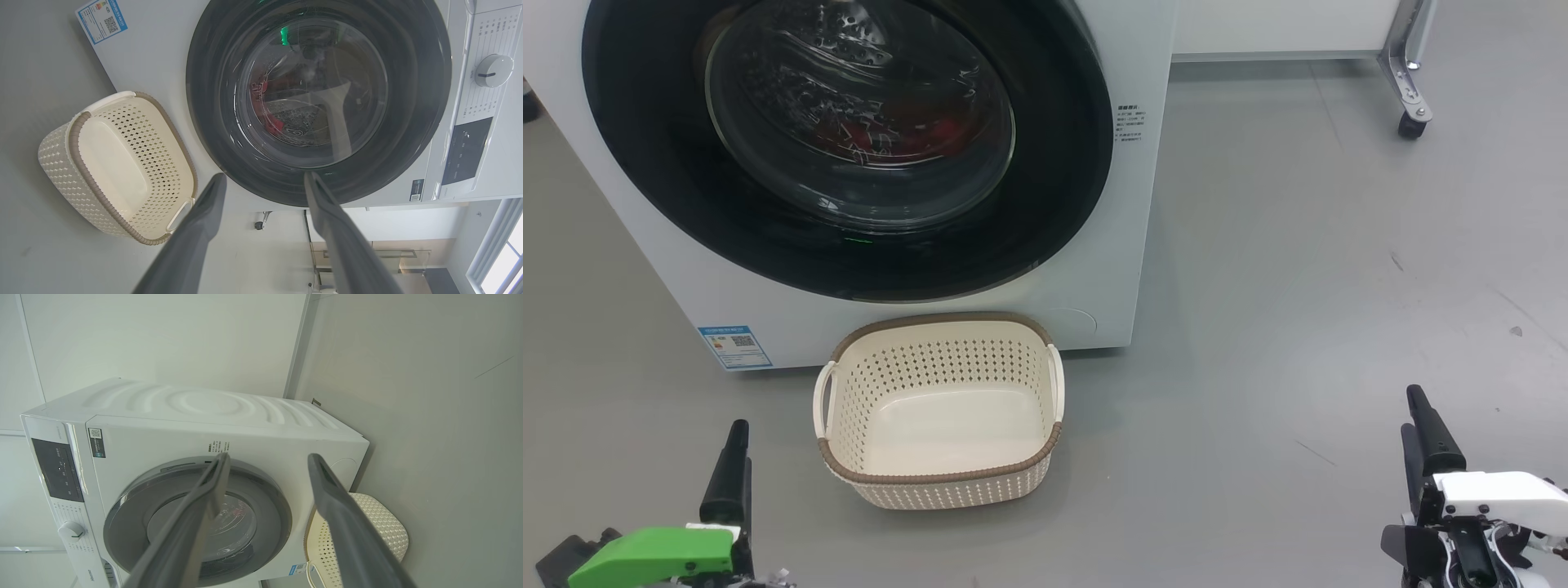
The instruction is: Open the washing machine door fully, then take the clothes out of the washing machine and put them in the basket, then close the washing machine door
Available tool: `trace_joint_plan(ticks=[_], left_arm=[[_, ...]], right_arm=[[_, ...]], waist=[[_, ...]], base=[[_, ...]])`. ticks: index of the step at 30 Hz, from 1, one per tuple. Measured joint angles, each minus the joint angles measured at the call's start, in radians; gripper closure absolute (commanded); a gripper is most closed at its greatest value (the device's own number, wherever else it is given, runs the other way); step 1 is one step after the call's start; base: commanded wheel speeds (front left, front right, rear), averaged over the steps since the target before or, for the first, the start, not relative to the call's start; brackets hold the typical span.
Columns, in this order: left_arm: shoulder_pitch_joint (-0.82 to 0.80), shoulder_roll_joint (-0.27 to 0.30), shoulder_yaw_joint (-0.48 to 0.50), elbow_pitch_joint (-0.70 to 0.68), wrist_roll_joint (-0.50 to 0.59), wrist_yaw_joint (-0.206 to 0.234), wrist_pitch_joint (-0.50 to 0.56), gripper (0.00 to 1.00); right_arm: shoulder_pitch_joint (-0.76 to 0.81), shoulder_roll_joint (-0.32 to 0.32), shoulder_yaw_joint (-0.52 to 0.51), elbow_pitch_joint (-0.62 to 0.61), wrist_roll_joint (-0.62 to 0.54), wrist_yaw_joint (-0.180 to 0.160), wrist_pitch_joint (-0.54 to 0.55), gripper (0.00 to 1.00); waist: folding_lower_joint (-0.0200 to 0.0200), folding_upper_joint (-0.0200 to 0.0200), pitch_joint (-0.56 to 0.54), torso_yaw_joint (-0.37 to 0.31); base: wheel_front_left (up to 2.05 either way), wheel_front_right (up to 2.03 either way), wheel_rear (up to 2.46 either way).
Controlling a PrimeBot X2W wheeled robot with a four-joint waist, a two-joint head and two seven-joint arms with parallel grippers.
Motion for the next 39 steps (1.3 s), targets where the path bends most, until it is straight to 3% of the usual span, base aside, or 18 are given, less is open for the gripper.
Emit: trace_joint_plan(ticks=[14, 23, 39], left_arm=[[-0.015, 0.026, -0.037, -0.034, 0.095, 0.0, -0.052, 0.0], [-0.016, 0.08, -0.084, -0.034, 0.276, 0.0, -0.092, 0.0], [-0.039, 0.113, -0.149, -0.03, 0.552, 0.003, -0.143, 0.0]], right_arm=[[-0.011, -0.035, 0.049, -0.013, -0.13, 0.0, -0.056, 0.0], [-0.024, -0.072, 0.096, -0.014, -0.261, 0.0, -0.088, 0.0], [-0.049, -0.132, 0.182, -0.012, -0.54, -0.019, -0.141, 0.0]], waist=[[0.0, 0.0, 0.001, 0.003], [0.0, 0.0, 0.001, 0.005], [0.0, 0.0, 0.0, 0.007]], base=[[0.0, 0.0, 0.0], [0.0, 0.0, 0.0], [0.0, 0.0, 0.0]])
